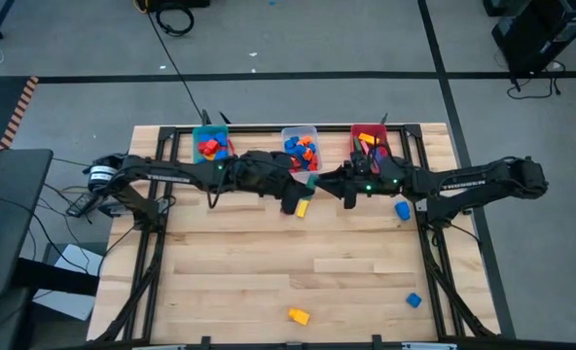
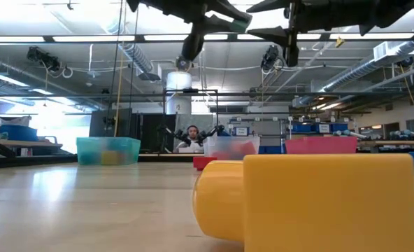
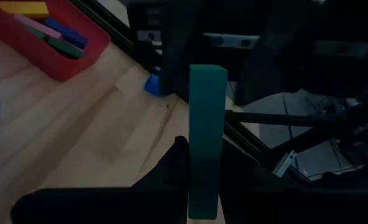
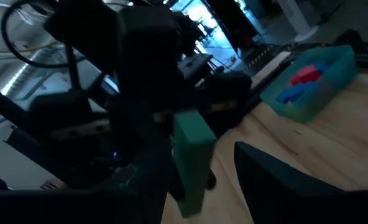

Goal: Sort blocks by size
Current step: Put the light blue block into the red bin

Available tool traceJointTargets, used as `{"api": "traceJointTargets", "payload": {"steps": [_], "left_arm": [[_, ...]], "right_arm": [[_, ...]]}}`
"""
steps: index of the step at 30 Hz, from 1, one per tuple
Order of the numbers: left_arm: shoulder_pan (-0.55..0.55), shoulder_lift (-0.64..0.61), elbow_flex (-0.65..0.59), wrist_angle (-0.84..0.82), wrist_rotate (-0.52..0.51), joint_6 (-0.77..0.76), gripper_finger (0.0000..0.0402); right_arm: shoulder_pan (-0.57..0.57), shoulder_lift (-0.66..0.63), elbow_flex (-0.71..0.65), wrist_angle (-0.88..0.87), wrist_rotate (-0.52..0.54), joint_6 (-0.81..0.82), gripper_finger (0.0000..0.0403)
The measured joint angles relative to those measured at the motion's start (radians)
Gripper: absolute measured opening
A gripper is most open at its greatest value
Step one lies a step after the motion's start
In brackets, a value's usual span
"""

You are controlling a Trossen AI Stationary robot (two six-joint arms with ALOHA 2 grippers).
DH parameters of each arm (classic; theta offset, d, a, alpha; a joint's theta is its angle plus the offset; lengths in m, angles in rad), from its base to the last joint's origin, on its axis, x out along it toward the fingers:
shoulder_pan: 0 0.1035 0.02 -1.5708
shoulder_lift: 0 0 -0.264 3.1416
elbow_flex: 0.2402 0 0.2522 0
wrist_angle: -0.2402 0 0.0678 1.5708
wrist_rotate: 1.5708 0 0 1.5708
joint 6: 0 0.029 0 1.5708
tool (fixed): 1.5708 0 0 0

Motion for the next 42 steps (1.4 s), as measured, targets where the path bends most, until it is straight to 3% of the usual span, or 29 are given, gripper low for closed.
{"api": "traceJointTargets", "payload": {"steps": [9,18,35,42], "left_arm": [[0.0,0.053,0.0,0.069,0.06,-0.029,0.0058],[0.011,0.057,0.0,0.103,0.076,-0.022,0.0063],[0.015,0.057,0.0,0.061,-0.032,-0.003,0.0161],[0.016,0.057,0.0,0.06,-0.065,0.132,0.0173]], "right_arm": [[-0.004,0.0,0.0,0.006,-0.024,-0.009,0.0174],[-0.009,-0.002,0.001,0.013,-0.051,-0.045,0.0076],[-0.039,0.001,0.0,0.0,-0.062,-0.066,0.0072],[-0.104,0.001,0.0,0.0,-0.093,-0.064,0.0072]]}}
